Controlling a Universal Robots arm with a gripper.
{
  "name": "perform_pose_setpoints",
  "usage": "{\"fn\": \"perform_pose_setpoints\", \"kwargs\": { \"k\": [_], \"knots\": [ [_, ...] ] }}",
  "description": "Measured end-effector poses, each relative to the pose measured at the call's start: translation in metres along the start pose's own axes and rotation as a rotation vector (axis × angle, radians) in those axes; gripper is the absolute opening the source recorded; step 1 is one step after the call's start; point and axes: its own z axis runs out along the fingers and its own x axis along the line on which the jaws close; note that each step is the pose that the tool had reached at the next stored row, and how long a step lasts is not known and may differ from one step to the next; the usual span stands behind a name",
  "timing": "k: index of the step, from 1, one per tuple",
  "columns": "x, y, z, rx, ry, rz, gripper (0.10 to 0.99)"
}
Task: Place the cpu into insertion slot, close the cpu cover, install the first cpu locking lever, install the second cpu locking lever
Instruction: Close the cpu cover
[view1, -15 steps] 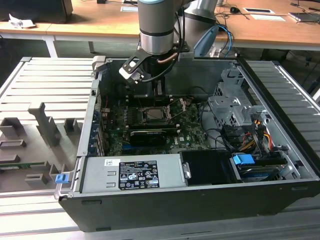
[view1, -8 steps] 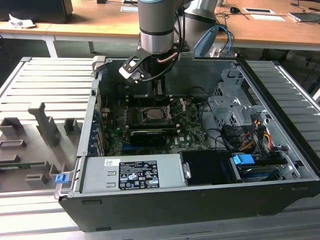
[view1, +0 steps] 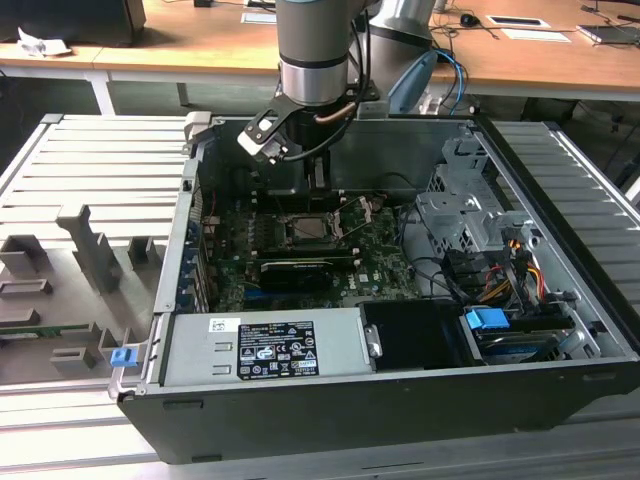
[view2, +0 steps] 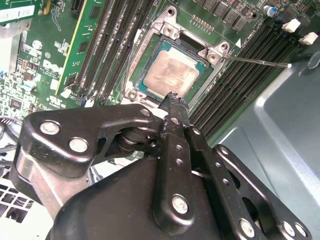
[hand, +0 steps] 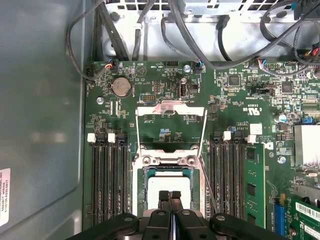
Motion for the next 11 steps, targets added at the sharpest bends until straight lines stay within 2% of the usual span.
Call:
{"fn": "perform_pose_setpoints", "kwargs": {
  "k": [11],
  "knots": [
    [0.0001,0.0095,-0.0001,0.001,0.0001,0.0,0.106]
  ]
}}
